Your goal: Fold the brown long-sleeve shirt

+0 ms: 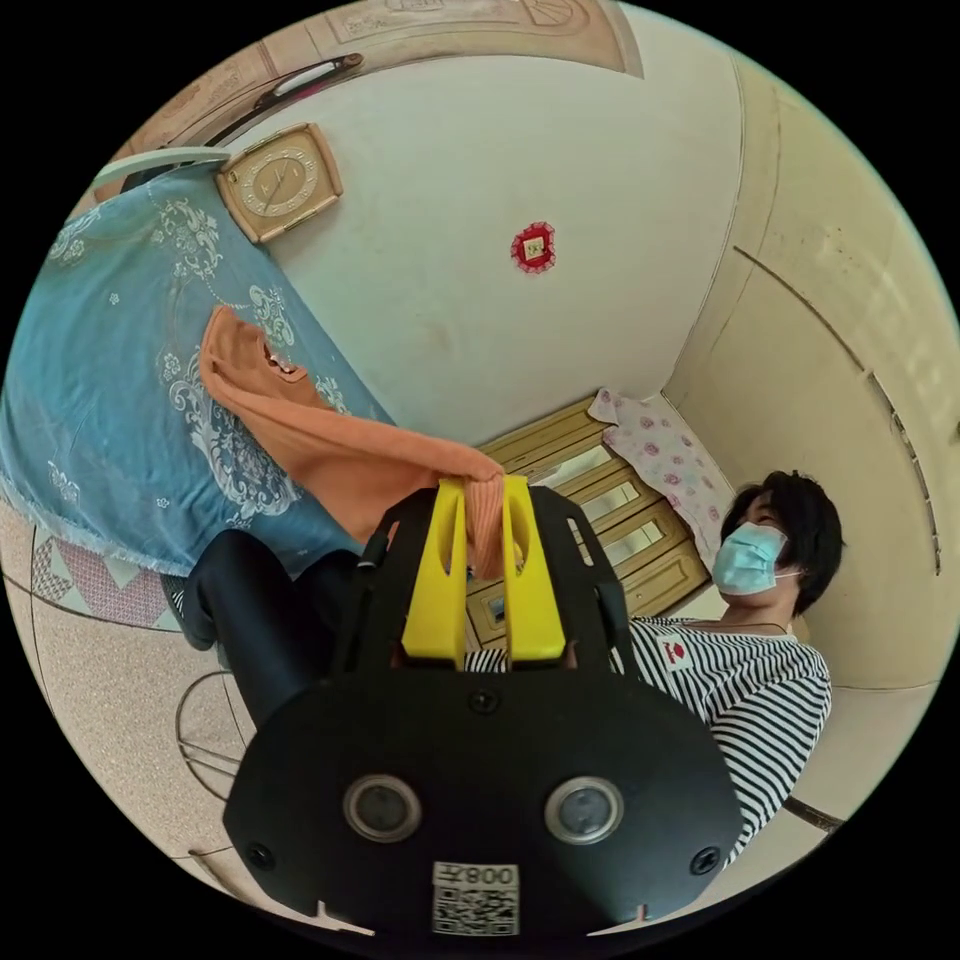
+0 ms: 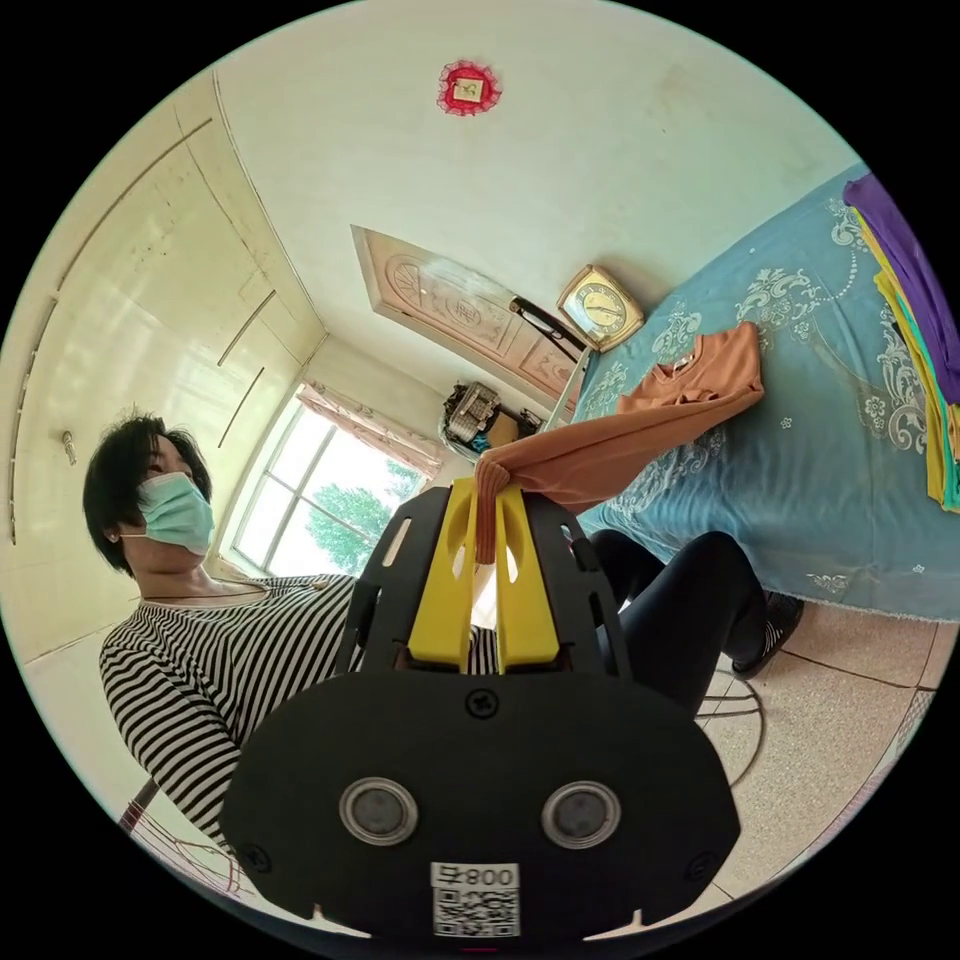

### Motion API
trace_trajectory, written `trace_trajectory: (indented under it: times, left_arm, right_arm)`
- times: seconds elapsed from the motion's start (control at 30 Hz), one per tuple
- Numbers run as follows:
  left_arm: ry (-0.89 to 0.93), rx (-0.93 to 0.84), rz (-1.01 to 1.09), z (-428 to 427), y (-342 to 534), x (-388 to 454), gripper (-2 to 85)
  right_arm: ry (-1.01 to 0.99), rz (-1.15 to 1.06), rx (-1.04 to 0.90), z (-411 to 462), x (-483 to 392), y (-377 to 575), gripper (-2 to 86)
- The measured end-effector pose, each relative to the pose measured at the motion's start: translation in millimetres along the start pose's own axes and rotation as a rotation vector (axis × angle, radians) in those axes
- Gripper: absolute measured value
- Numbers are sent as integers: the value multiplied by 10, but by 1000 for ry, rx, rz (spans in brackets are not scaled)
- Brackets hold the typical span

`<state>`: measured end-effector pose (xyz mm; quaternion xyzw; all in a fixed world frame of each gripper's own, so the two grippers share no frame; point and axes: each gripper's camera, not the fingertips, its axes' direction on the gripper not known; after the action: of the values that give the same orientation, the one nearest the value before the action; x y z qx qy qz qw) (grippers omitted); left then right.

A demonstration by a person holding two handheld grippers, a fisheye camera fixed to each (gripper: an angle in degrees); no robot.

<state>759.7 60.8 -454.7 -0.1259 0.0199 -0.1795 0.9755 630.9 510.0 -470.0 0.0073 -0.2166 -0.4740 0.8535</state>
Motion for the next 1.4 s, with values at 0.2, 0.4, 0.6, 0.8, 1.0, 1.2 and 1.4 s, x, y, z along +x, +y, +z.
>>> trace_trajectory:
  times: [0.2, 0.4, 0.6, 0.8, 1.0, 1.2, 1.4]
  left_arm:
    - [54, 18, 76, -21, 66, 341, 67]
    - [96, 27, 129, -21, 69, 493, 66]
    - [98, 34, 32, 71, -15, 200, 67]
    - [123, 62, -16, 153, -242, -78, 67]
    - [116, 61, -49, 284, -607, -384, 68]
    - [118, 56, -86, 464, -1148, -781, 68]
    - [75, 26, -95, 734, -2003, -1263, 69]
  right_arm:
    - [-18, -79, -24, -147, -335, 118, 19]
    - [-49, -125, -29, -239, -486, 195, 19]
    - [-24, -53, -43, -186, -182, 180, 18]
    - [-49, -4, -18, -128, 137, 44, 17]
    - [-34, 43, -28, -1, 442, -201, 18]
    - [-46, 97, -13, 183, 863, -598, 20]
    - [-21, 105, 1, 455, 1341, -1286, 22]
